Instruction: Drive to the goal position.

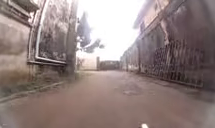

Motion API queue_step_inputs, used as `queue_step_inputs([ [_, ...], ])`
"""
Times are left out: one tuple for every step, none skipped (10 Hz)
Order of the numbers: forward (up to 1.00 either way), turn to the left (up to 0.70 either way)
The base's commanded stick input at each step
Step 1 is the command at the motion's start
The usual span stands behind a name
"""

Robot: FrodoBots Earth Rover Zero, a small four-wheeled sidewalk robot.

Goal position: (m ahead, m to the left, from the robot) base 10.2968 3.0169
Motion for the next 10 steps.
queue_step_inputs([
  [0.70, 0.00],
  [0.70, 0.00],
  [0.70, 0.00],
  [0.70, 0.00],
  [0.70, 0.00],
  [0.70, 0.00],
  [0.70, 0.00],
  [0.70, 0.00],
  [0.70, 0.00],
  [0.70, 0.00],
])
